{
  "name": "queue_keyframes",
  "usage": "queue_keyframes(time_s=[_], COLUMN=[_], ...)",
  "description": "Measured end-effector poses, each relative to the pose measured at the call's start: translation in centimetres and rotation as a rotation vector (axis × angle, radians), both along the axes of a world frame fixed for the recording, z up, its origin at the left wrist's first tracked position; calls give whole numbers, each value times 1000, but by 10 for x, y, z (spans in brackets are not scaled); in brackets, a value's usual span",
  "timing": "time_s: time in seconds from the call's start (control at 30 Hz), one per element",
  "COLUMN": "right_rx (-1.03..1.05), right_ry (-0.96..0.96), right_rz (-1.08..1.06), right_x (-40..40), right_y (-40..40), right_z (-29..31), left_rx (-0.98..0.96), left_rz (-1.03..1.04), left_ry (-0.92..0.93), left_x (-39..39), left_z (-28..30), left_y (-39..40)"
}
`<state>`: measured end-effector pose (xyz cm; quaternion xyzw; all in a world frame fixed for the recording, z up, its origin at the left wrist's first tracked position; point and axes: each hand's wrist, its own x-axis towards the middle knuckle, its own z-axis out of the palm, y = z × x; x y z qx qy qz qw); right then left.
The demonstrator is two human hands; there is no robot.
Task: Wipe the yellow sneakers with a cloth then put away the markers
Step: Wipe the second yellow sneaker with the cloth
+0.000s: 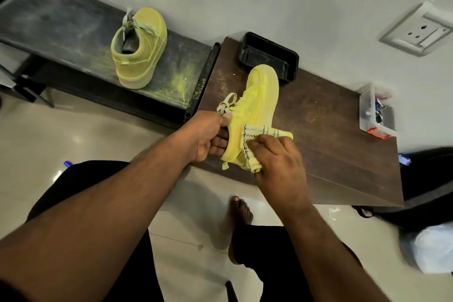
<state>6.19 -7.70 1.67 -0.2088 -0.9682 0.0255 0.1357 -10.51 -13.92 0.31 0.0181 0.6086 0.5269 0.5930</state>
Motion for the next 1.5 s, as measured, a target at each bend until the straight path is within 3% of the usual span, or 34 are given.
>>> queue_keyframes(time_s=[0.23,0.4,0.57,0.8,0.9,0.97,1.1,1.17,1.3,1.5], right_rx=[127,11,33,88,88,90,81,85,65,150], right_ry=[-90,-188,-16,-3,10,5,-1,-18,-57,9], right_rz=[-29,11,125,66,8,-19,-53,-72,-94,9], right_x=[-68,-87,-15,-2,-9,-14,-21,-24,-26,-32], right_y=[53,74,53,38,31,29,28,28,27,17], right_z=[10,36,24,-4,-6,-8,-9,-7,-6,8], left_rx=[-4,27,33,-32,-84,-162,-439,-480,-372,-202], left_rz=[-33,-84,-461,-601,-512,-505,-813,-838,-723,-814], left_ry=[31,155,540,1197,1425,1446,1314,1315,1316,1445], left_x=[-1,-11,-22,-35,-26,-15,25,35,22,0], left_z=[-1,4,7,-2,9,17,12,2,-10,-9], left_y=[-1,-2,-4,28,20,1,-43,-46,-30,-18])
